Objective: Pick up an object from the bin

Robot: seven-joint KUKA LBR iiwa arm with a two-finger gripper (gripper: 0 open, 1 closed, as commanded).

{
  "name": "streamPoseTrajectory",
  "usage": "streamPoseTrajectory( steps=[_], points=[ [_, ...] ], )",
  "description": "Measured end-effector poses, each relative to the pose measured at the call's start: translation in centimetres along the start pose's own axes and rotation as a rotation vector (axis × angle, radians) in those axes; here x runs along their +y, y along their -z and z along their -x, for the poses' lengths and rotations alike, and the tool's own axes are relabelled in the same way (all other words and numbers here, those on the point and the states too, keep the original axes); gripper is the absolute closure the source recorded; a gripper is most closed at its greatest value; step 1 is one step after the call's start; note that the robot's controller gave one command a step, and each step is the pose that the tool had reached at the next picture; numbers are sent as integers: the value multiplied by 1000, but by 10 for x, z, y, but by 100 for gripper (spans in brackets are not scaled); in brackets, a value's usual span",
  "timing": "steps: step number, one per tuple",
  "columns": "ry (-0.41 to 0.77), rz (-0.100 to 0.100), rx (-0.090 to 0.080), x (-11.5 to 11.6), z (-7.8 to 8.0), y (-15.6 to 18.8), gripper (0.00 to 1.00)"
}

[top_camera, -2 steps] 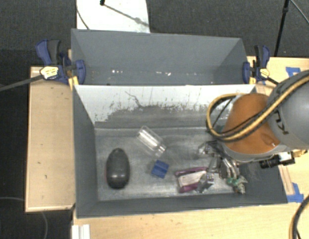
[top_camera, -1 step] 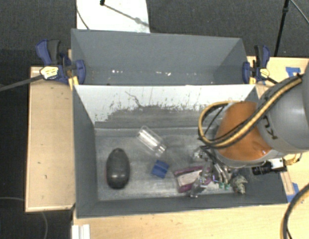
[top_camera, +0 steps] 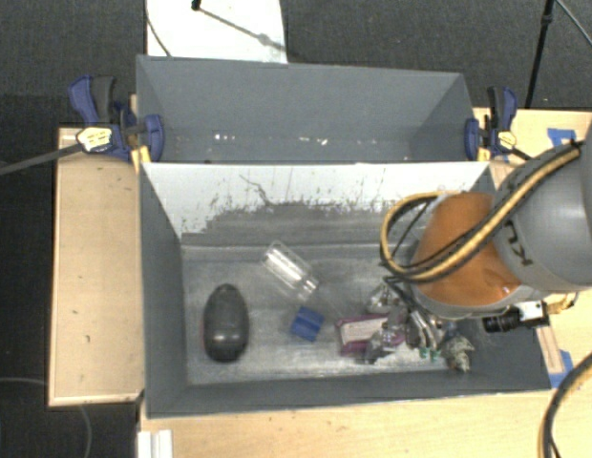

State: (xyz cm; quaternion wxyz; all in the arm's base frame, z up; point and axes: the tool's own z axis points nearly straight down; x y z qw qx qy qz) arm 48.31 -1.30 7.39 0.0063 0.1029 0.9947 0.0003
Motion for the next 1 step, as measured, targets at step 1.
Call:
streamPoseTrajectory(
  steps=[1],
  points=[
    [205, 0, 5, -2, 3, 141, 100]
  ],
)
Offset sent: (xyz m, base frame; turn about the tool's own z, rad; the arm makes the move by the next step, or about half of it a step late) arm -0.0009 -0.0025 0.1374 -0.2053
